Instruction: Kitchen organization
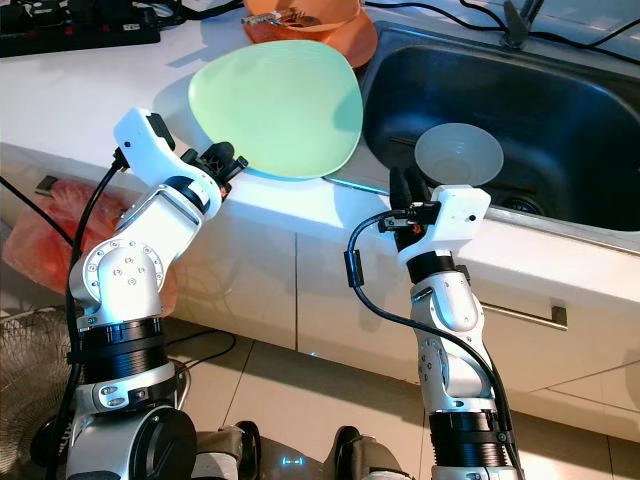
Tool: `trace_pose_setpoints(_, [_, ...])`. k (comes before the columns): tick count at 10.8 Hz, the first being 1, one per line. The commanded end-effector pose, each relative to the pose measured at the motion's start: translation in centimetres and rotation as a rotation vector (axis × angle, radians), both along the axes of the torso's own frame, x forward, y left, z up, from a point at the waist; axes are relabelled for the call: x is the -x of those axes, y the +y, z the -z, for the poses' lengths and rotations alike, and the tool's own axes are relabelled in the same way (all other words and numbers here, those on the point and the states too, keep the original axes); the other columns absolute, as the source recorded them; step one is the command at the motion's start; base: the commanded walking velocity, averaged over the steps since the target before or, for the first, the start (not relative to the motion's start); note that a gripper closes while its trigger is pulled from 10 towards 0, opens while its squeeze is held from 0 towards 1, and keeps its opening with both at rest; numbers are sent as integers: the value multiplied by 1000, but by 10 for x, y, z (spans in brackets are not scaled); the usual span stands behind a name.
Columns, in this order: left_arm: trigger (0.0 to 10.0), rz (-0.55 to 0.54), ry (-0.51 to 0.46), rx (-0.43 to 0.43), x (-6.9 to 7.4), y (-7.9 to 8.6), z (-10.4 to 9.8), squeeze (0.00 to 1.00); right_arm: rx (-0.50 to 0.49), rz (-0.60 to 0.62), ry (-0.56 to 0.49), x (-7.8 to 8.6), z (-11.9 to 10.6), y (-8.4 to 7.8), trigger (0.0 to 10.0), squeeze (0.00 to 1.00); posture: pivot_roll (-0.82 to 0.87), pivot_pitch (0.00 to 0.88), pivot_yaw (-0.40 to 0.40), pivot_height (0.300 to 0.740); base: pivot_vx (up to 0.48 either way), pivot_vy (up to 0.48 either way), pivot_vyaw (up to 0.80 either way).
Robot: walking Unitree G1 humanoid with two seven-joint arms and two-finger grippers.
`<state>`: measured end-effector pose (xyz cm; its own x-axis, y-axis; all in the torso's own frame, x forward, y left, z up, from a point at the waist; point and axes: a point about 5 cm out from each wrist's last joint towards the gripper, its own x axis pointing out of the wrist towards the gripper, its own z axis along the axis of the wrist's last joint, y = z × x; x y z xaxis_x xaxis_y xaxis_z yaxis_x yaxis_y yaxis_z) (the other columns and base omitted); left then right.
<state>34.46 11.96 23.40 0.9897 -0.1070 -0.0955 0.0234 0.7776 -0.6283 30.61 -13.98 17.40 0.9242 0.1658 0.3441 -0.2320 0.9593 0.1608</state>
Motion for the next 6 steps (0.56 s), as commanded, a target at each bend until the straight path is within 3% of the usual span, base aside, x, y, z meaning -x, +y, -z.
trace_pose_setpoints(1, [0,25,34,-5,3,-9,8,0,9,8,22,-1,4,-2,10000,0,108,192,-55,740,0,0,0])
trace_pose_setpoints(6, [0,190,-160,27,11,-32,-13,0,9,6,21,-1,4,-2,10000,0,105,194,-59,740,0,0,0])
